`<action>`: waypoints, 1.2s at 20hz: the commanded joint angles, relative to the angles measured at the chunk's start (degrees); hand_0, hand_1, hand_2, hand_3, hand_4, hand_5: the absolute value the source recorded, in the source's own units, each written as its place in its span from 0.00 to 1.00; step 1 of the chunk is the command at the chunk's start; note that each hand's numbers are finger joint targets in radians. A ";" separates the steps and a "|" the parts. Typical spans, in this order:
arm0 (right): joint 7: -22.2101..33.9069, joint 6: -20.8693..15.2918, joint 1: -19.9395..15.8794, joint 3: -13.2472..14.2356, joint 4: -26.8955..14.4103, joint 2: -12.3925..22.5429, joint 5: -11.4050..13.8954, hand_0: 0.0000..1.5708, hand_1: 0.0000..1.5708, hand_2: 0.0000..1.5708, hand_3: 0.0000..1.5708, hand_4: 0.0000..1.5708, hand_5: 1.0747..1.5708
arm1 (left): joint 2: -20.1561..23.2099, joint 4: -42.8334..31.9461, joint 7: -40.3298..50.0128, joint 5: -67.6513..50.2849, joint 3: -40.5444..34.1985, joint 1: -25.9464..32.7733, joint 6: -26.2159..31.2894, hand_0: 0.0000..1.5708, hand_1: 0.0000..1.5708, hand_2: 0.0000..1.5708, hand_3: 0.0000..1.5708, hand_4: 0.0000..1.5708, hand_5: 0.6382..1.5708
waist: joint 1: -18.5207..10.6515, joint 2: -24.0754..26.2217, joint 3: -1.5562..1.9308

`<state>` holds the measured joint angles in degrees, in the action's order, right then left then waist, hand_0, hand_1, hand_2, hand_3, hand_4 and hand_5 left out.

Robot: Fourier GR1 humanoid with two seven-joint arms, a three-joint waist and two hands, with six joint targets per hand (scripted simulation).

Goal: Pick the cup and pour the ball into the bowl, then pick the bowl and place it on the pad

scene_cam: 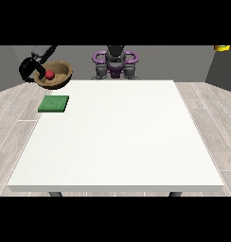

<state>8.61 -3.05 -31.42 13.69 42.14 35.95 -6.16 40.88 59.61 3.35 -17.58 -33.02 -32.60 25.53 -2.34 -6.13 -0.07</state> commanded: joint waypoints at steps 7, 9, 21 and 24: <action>-6.16 4.63 1.41 4.11 -4.11 3.10 -1.13 1.00 1.00 1.00 0.29 0.71 0.99 | 2.64 -0.78 -2.54 -2.03 -0.36 0.52 1.35 0.00 0.00 0.00 0.00 0.77 0.98 | -0.14 -4.31 0.12; -8.24 3.14 2.47 5.65 -5.35 0.59 -2.63 1.00 1.00 1.00 0.27 0.68 0.99 | 1.11 -0.49 -5.56 -1.54 -0.79 2.45 0.80 0.00 0.00 0.00 0.00 0.77 0.98 | -0.73 -5.70 0.13; -6.71 2.52 -2.97 12.53 -11.43 0.74 -8.70 1.00 1.00 1.00 0.47 0.58 1.00 | 3.20 1.00 -5.90 -3.76 -0.15 1.11 2.38 0.00 0.00 0.00 0.00 0.76 0.99 | -2.99 -8.25 0.18; -9.59 -0.65 -0.98 10.41 -13.06 0.26 -5.28 1.00 1.00 1.00 0.74 0.12 0.97 | 4.45 1.79 -2.91 -4.70 -0.23 0.10 0.64 0.00 0.00 0.00 0.00 0.76 0.99 | -2.47 -8.27 0.15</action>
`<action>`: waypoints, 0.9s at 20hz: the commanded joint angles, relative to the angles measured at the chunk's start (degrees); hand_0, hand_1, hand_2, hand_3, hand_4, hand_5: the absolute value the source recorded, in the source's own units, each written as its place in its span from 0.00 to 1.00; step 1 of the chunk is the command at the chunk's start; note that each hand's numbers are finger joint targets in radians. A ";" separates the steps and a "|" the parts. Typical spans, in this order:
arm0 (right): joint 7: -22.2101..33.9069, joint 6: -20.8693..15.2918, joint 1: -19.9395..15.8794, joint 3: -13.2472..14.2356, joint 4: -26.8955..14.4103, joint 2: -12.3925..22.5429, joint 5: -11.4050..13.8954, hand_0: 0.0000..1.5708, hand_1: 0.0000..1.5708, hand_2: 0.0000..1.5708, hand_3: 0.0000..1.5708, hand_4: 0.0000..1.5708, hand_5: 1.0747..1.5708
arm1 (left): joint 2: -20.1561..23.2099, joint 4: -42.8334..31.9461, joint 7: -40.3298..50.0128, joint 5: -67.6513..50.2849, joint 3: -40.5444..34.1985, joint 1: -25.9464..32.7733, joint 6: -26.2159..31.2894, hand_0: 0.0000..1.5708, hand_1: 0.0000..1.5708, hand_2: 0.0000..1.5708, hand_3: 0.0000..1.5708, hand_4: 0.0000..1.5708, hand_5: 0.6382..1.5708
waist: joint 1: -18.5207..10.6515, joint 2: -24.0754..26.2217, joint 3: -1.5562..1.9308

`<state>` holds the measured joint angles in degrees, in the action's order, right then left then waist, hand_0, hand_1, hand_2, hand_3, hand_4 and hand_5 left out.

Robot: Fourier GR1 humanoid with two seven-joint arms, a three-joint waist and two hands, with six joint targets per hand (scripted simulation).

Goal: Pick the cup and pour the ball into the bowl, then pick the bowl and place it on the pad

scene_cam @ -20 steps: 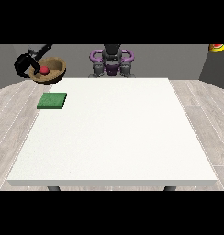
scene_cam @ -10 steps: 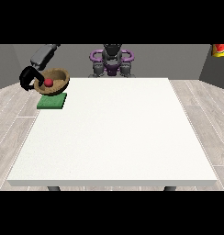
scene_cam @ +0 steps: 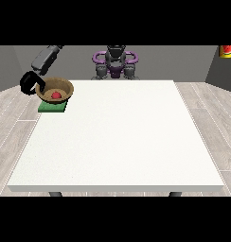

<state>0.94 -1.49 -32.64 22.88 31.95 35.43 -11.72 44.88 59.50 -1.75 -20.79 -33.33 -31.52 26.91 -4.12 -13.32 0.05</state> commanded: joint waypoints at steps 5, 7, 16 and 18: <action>-0.05 -3.82 -1.24 0.71 -1.30 2.98 1.07 0.98 0.98 0.92 0.56 0.00 0.96 | 2.90 -1.75 0.46 -1.48 -0.83 0.05 0.78 0.00 0.00 0.00 0.00 0.76 0.99 | 0.04 0.09 -0.03; -3.64 -5.39 -1.38 1.81 -1.55 1.31 0.27 0.95 0.95 0.89 0.51 0.00 0.95 | 2.50 -1.71 -0.39 -2.13 -0.95 -0.82 0.44 0.00 0.00 0.00 0.00 0.76 0.99 | 0.78 -1.80 -0.02; -3.97 -10.09 -5.00 0.13 0.06 -1.24 1.41 0.80 0.80 0.86 0.58 0.07 0.92 | 3.50 -4.89 -5.95 -0.49 -0.71 0.55 1.62 0.00 0.00 0.00 0.00 0.76 0.99 | -0.73 -3.22 -0.05; -6.21 -6.54 -4.27 1.04 -2.25 0.15 0.67 0.59 0.59 0.70 0.66 0.10 0.88 | 5.01 -3.71 -4.42 -2.16 -1.30 0.18 2.81 0.00 0.00 0.00 0.00 0.76 1.00 | -1.28 -5.08 0.00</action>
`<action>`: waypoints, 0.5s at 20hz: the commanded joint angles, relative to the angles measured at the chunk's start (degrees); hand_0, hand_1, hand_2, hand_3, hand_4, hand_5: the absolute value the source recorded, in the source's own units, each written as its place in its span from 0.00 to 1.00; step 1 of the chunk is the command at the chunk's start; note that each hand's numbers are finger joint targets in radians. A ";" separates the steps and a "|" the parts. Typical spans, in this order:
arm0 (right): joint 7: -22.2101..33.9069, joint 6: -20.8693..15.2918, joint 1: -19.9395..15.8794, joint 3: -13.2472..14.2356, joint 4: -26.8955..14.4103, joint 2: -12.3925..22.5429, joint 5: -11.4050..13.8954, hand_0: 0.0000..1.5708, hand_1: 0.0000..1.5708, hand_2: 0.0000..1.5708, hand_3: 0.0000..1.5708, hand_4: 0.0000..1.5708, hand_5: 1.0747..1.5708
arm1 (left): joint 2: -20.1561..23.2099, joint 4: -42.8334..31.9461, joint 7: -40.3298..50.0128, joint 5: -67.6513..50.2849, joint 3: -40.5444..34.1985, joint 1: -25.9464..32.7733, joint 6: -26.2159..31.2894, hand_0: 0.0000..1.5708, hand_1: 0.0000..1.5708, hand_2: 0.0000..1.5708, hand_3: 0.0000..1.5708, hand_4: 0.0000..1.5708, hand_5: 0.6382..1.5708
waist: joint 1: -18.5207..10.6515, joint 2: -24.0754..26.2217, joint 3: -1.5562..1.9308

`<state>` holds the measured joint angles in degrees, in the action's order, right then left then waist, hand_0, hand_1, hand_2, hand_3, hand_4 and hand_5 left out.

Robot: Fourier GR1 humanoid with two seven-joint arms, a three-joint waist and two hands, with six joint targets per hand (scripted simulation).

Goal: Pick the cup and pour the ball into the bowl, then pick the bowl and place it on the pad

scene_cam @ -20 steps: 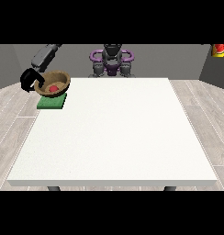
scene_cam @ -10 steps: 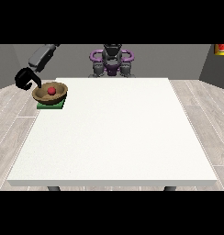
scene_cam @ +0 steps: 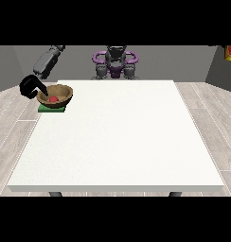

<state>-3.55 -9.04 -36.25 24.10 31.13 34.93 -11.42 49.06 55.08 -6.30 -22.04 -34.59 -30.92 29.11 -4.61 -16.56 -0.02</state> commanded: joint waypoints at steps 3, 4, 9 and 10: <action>2.29 2.47 -1.62 -4.27 -0.56 1.24 3.51 0.00 0.00 0.13 0.00 0.00 0.74 | 0.65 -0.54 -1.11 0.05 0.42 -0.48 0.24 0.00 0.00 0.00 0.00 0.76 1.00 | -1.36 -0.89 0.02; 1.12 2.45 -1.86 -4.58 -1.34 -0.25 3.70 0.00 0.00 0.00 0.00 0.00 0.73 | 0.15 1.33 0.77 0.07 1.31 -0.96 -1.03 0.00 0.00 0.00 0.00 0.77 1.00 | -1.57 -0.86 0.06; 6.83 2.71 -3.75 -6.75 -2.23 1.41 5.81 0.00 0.00 0.00 0.00 0.00 0.65 | -3.92 4.51 5.59 -0.29 4.28 -1.64 -5.18 0.00 0.00 0.00 0.00 0.76 1.00 | -0.07 4.97 0.03; 7.67 5.53 -3.11 -5.40 -3.30 4.50 4.78 0.00 0.00 0.00 0.00 0.00 0.66 | -3.93 5.61 4.48 -0.67 4.06 0.98 -2.82 0.00 0.00 0.00 0.00 0.76 1.00 | -1.79 6.00 0.04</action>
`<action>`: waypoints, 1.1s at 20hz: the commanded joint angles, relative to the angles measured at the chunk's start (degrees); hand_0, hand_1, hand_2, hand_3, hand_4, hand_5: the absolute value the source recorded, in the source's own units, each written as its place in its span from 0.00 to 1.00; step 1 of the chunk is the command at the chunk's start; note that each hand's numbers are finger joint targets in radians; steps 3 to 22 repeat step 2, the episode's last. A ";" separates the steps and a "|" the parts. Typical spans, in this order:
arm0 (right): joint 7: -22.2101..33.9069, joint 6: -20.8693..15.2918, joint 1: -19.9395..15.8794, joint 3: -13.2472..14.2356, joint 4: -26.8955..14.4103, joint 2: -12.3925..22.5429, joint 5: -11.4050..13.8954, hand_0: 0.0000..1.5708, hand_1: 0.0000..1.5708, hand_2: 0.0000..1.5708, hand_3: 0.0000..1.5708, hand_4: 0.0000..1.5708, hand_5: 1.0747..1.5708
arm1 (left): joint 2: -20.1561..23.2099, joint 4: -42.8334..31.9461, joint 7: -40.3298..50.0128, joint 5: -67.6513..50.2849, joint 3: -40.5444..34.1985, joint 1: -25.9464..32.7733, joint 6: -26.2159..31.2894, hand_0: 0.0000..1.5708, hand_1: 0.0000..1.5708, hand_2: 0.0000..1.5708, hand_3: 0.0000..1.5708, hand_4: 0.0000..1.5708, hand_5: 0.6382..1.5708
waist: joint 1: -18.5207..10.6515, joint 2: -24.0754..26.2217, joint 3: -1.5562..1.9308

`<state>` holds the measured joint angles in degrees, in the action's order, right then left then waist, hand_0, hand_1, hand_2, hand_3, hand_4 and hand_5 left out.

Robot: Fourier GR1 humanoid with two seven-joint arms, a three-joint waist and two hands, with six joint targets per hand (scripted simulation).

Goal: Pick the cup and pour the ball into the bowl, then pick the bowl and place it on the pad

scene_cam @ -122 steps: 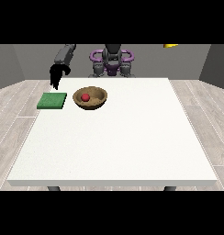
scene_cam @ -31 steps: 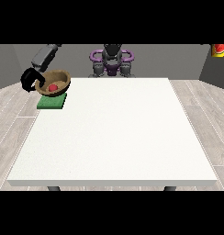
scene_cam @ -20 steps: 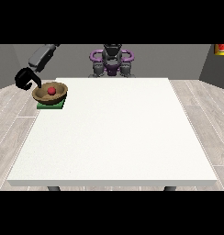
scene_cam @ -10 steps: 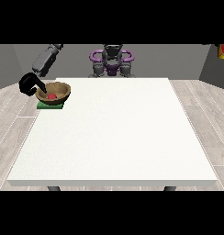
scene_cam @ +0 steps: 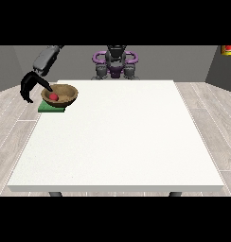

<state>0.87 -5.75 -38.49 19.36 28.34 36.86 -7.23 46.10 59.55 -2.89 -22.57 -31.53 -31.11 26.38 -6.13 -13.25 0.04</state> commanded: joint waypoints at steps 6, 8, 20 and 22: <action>7.64 4.76 -2.09 -2.44 2.10 3.86 1.17 0.00 0.00 0.00 0.00 0.13 0.61 | -3.68 -1.17 -0.32 2.84 2.26 3.62 -2.62 0.00 0.00 0.00 0.00 0.76 1.00 | 2.20 7.34 -0.09; 7.64 4.76 -2.09 -2.44 2.10 3.86 1.17 0.00 0.00 0.00 0.00 0.13 0.61 | -3.68 -1.17 -0.32 2.84 2.26 3.62 -2.62 0.00 0.00 0.00 0.00 0.76 1.00 | 2.20 7.34 -0.09; 7.64 4.76 -2.09 -2.44 2.10 3.86 1.17 0.00 0.00 0.00 0.00 0.13 0.61 | -3.68 -1.17 -0.32 2.84 2.26 3.62 -2.62 0.00 0.00 0.00 0.00 0.76 1.00 | 2.20 7.34 -0.09; 7.64 4.76 -2.09 -2.44 2.10 3.86 1.17 0.00 0.00 0.00 0.00 0.13 0.61 | -3.68 -1.17 -0.32 2.84 2.26 3.62 -2.62 0.00 0.00 0.00 0.00 0.76 1.00 | 2.20 7.34 -0.09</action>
